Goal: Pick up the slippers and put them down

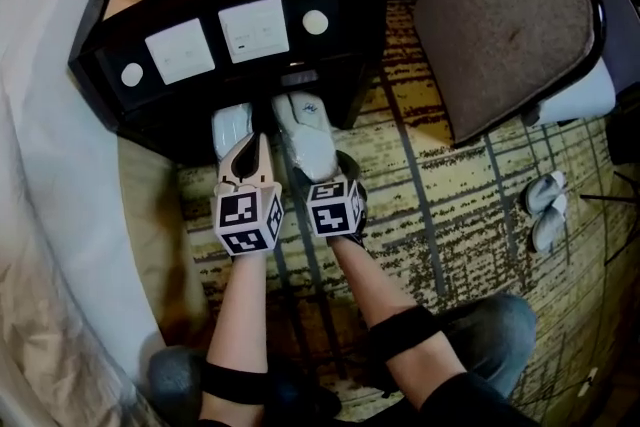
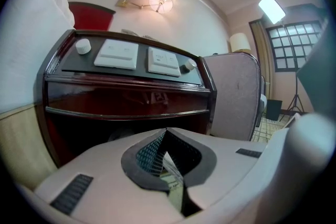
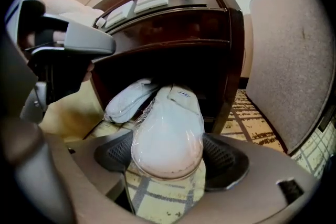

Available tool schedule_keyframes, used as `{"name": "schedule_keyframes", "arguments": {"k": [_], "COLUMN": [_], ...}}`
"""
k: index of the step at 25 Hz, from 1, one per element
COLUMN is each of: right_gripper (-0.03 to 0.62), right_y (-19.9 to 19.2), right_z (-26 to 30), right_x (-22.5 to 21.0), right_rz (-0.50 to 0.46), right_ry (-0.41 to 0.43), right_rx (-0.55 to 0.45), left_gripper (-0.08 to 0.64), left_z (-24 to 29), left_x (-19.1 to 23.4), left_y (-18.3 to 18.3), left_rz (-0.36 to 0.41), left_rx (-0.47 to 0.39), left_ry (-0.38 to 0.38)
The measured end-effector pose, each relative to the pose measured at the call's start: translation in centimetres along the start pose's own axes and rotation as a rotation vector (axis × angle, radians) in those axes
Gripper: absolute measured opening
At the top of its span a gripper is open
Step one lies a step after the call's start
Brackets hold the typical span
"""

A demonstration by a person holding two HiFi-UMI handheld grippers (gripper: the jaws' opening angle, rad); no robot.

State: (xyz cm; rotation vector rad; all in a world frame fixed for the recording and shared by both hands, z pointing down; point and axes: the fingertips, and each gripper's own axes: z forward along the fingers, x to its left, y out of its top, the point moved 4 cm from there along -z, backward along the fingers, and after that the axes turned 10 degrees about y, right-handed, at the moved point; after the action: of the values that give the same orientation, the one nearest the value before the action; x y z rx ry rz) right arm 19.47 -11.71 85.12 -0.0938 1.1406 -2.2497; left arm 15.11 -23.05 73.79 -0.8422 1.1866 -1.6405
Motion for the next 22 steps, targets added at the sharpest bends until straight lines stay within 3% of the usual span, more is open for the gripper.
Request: {"name": "schedule_keyframes", "arguments": {"k": [12,22], "right_gripper": [0.407,0.407], "right_y": [-6.8,-10.1], "right_z": [-8.8,-11.7], "right_x": [1.5,2.3], "right_rz": [0.096,0.056], "right_ry": [-0.075,-0.064], "right_rx": [-0.033,-0.073], "left_gripper": [0.000,0.000], "left_z": [0.6,0.5], "left_x": [-0.1,-1.4], "left_y": [-0.4,-1.1], "left_rz": [0.000,-0.006], "left_rx": [0.000,0.006], "left_ry": [-0.024,-0.045]}}
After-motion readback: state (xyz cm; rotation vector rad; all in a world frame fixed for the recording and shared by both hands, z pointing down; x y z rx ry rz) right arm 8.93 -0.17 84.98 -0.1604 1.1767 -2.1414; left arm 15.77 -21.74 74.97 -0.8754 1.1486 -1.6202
